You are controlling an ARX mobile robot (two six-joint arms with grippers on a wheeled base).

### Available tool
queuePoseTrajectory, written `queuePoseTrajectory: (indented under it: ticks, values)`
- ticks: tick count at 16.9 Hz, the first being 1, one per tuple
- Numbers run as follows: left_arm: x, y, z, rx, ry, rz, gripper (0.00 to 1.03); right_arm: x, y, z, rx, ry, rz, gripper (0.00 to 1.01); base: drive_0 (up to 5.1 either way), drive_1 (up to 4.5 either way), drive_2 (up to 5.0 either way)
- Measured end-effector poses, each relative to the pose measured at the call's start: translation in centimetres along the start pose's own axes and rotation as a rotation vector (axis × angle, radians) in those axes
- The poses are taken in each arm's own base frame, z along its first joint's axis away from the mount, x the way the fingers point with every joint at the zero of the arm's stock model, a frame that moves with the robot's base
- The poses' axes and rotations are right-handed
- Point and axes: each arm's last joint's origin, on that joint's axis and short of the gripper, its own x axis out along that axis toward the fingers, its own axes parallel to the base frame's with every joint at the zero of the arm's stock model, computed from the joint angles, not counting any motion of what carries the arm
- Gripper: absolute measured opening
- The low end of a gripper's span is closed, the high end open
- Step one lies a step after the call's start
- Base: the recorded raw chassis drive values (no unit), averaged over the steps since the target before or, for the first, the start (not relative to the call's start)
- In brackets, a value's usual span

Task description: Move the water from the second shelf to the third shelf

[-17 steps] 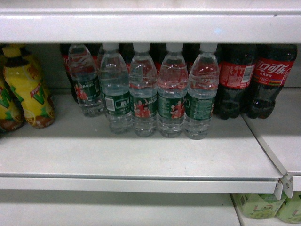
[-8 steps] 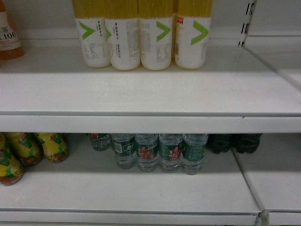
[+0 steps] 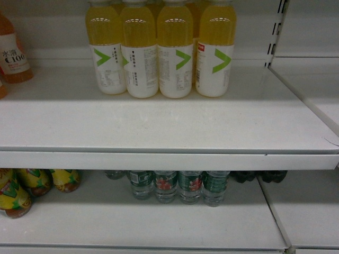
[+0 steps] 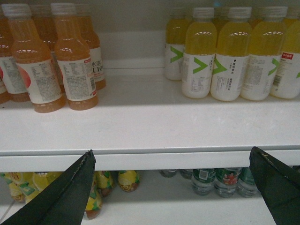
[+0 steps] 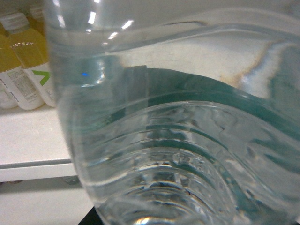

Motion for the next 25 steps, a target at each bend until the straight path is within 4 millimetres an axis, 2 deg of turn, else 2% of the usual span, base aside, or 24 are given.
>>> queuePoseTrajectory:
  ticks: [19,25]
  values:
    - [0.00,0.00,0.01,0.000,-0.002,0.000,0.98,-0.01,-0.09,-0.02,0.001,0.003,-0.007,0.39,0.0,0.00,0.0]
    - [0.00,0.00,0.00,0.000,0.000,0.000,0.98,-0.01,-0.07,0.00,0.000,0.000,-0.005,0.39,-5.0,2.50,2.5]
